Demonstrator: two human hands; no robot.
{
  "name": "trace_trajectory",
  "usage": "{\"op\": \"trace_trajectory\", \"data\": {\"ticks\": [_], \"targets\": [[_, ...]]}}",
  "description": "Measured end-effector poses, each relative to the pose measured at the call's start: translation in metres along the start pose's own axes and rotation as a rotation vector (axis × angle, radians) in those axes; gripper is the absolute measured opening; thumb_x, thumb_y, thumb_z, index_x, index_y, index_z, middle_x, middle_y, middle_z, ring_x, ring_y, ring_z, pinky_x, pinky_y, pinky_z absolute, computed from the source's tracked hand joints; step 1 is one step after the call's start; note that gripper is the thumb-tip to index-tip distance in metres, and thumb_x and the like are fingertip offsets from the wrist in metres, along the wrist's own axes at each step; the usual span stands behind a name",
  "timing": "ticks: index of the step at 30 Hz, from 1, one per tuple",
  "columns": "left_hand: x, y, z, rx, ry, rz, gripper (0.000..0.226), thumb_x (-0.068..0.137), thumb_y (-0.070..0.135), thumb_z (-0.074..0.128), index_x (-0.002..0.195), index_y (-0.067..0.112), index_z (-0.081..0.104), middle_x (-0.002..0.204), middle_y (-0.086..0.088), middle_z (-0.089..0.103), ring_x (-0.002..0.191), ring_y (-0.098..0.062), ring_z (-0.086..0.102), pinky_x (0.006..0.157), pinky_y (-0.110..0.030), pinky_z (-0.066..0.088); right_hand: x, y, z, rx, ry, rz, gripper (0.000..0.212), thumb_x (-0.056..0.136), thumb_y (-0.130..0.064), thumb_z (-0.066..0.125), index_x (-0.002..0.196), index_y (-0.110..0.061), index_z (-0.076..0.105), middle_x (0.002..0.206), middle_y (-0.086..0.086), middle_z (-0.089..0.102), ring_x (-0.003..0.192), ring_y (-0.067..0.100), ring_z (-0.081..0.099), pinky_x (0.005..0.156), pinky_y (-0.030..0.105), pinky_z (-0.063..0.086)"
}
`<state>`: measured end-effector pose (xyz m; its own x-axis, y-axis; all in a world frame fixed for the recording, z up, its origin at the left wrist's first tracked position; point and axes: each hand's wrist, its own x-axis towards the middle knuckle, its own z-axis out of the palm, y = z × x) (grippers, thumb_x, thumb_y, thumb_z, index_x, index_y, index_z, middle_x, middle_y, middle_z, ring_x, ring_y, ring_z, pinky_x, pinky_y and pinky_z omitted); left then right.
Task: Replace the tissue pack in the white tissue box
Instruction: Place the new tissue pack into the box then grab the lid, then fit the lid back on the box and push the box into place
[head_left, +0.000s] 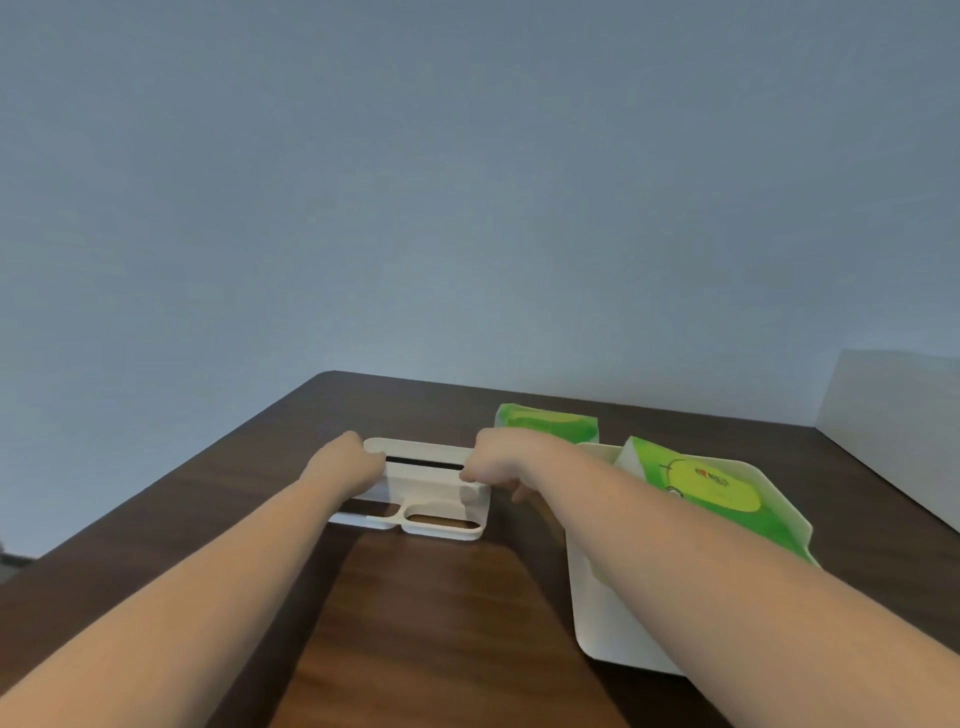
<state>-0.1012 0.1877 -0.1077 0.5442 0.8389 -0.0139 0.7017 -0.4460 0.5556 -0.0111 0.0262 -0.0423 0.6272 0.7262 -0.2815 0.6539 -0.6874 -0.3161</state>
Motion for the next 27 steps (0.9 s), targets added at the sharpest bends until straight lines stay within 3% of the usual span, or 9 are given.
{"op": "trace_trajectory", "data": {"ticks": [3, 11, 21, 23, 25, 27], "targets": [[0.003, -0.004, 0.0, -0.03, 0.02, -0.006, 0.049, 0.093, 0.025, 0.048, 0.137, 0.004, 0.046, 0.128, -0.015, 0.059, 0.109, -0.028, 0.058, 0.082, -0.033, 0.044, 0.009, -0.003, 0.005, 0.087, -0.018, 0.052, 0.046, 0.098, -0.021, 0.048, 0.14, -0.004, 0.041, 0.141, 0.016, 0.046, 0.116, 0.035, 0.058, 0.099, 0.042, 0.052], [-0.004, -0.014, -0.012, 0.015, 0.083, 0.01, 0.047, 0.092, 0.026, 0.051, 0.134, 0.006, 0.051, 0.132, -0.011, 0.059, 0.119, -0.028, 0.057, 0.094, -0.035, 0.047, 0.01, -0.006, 0.009, 0.401, 0.011, 0.128, 0.047, 0.097, -0.02, 0.052, 0.14, -0.008, 0.042, 0.146, 0.016, 0.042, 0.119, 0.036, 0.055, 0.098, 0.042, 0.051], [-0.035, -0.003, -0.054, -0.072, 0.26, 0.018, 0.035, 0.088, 0.026, 0.053, 0.117, 0.008, 0.061, 0.117, -0.012, 0.066, 0.108, -0.031, 0.061, 0.085, -0.036, 0.049, -0.024, -0.005, -0.015, 0.666, 0.1, 0.14, 0.033, 0.094, -0.021, 0.056, 0.125, -0.01, 0.052, 0.116, 0.013, 0.054, 0.091, 0.026, 0.059, 0.083, 0.038, 0.056], [-0.044, 0.006, -0.061, -0.129, 0.284, 0.032, 0.029, 0.085, 0.022, 0.053, 0.098, 0.0, 0.066, 0.094, -0.02, 0.067, 0.096, -0.036, 0.065, 0.085, -0.044, 0.053, -0.032, 0.0, -0.024, 0.73, 0.156, 0.132, 0.027, 0.092, -0.019, 0.058, 0.118, -0.011, 0.055, 0.111, 0.011, 0.056, 0.095, 0.025, 0.06, 0.084, 0.035, 0.057], [-0.054, 0.019, -0.065, -0.187, 0.287, 0.071, 0.024, 0.082, 0.021, 0.053, 0.061, 0.008, 0.053, 0.059, -0.013, 0.05, 0.062, -0.032, 0.052, 0.067, -0.043, 0.052, -0.04, 0.01, -0.033, 0.772, 0.209, 0.083, 0.023, 0.092, -0.015, 0.057, 0.114, -0.009, 0.058, 0.103, 0.01, 0.056, 0.089, 0.024, 0.058, 0.081, 0.034, 0.055], [-0.066, 0.036, -0.065, -0.224, 0.268, 0.116, 0.033, 0.082, 0.022, 0.052, 0.053, 0.017, 0.036, 0.053, -0.002, 0.035, 0.057, -0.025, 0.036, 0.051, -0.031, 0.032, -0.051, 0.02, -0.042, 0.747, 0.252, 0.052, 0.011, 0.093, -0.013, 0.055, 0.103, -0.009, 0.057, 0.098, 0.011, 0.054, 0.083, 0.025, 0.055, 0.076, 0.034, 0.05]]}}
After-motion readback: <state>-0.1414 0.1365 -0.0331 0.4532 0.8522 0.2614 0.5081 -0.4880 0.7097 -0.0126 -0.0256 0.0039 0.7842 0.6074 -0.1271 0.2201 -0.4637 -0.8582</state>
